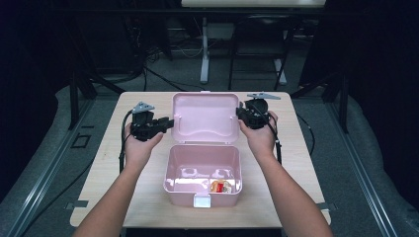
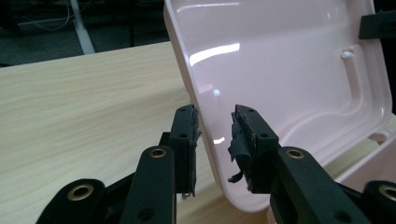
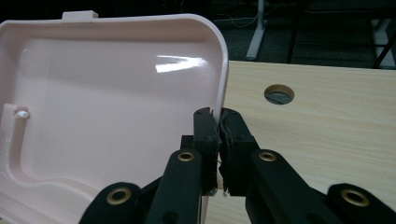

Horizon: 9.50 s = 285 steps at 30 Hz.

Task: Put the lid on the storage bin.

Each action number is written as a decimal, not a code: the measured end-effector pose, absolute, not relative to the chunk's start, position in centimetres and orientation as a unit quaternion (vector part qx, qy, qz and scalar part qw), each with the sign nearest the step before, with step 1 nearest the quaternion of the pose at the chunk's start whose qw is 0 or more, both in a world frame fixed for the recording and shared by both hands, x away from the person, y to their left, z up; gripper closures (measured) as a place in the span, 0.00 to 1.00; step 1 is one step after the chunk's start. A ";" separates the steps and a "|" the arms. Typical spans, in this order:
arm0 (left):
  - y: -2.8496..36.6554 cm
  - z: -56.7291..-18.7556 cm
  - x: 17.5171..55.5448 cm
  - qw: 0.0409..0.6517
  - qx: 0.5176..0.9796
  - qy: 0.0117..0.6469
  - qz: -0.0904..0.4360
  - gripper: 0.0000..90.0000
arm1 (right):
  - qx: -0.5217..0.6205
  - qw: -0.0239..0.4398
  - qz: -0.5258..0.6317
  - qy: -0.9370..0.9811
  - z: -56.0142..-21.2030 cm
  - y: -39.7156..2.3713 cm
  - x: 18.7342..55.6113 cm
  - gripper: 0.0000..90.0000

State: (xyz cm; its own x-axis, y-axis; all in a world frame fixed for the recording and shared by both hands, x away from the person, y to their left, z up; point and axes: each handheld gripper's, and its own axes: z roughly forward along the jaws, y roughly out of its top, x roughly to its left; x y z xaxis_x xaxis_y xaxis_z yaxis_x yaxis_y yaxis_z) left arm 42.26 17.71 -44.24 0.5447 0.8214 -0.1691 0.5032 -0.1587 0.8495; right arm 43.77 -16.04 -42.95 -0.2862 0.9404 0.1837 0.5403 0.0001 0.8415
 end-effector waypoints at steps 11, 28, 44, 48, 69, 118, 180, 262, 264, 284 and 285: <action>17.6 -43.6 44.6 0.472 0.728 0.467 0.170 0.78 | 0.551 0.229 0.444 0.669 -42.8 -16.1 43.5 0.96; 15.8 -43.7 46.4 0.453 0.730 0.480 0.176 0.83 | 0.548 0.229 0.446 0.670 -42.8 -16.0 43.4 0.96; 15.7 -43.3 45.8 0.453 0.732 0.471 0.191 0.88 | 0.546 0.217 0.446 0.675 -42.9 -16.4 43.7 0.93; 15.8 -43.3 45.6 0.458 0.729 0.471 0.193 0.88 | 0.545 0.213 0.444 0.679 -42.8 -16.4 43.8 0.93; 16.1 -42.3 44.9 0.468 0.727 0.464 0.193 0.89 | 0.544 0.225 0.440 0.677 -41.5 -15.9 43.6 0.94; 16.2 -40.1 43.4 0.495 0.728 0.430 0.199 0.90 | 0.509 0.280 0.454 0.675 -39.6 -16.0 41.2 0.94; 17.1 -39.5 37.7 0.510 0.750 0.376 0.191 0.83 | 0.455 0.249 0.473 0.712 -39.2 -17.3 35.4 0.82; 19.7 -42.9 28.5 0.495 0.785 0.348 0.136 0.90 | 0.433 0.155 0.478 0.749 -43.2 -19.5 28.0 0.87; 19.8 -43.0 28.3 0.494 0.786 0.346 0.137 0.93 | 0.433 0.153 0.479 0.749 -43.4 -19.5 27.9 0.87; 19.8 -43.9 27.3 0.508 0.780 0.346 0.114 0.99 | 0.438 0.148 0.475 0.748 -44.4 -19.9 27.1 0.90; 19.8 -44.0 27.2 0.507 0.781 0.347 0.114 0.99 | 0.440 0.149 0.474 0.748 -44.5 -20.1 27.0 0.90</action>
State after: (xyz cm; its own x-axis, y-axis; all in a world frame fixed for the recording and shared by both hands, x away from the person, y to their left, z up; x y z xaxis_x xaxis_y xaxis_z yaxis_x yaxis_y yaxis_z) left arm 27.20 19.79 -44.00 0.7334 0.6570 -0.1746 0.4264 -0.2445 0.8709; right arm 27.04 -20.05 -44.47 -0.5678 0.7997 0.1953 0.5170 0.1619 0.8405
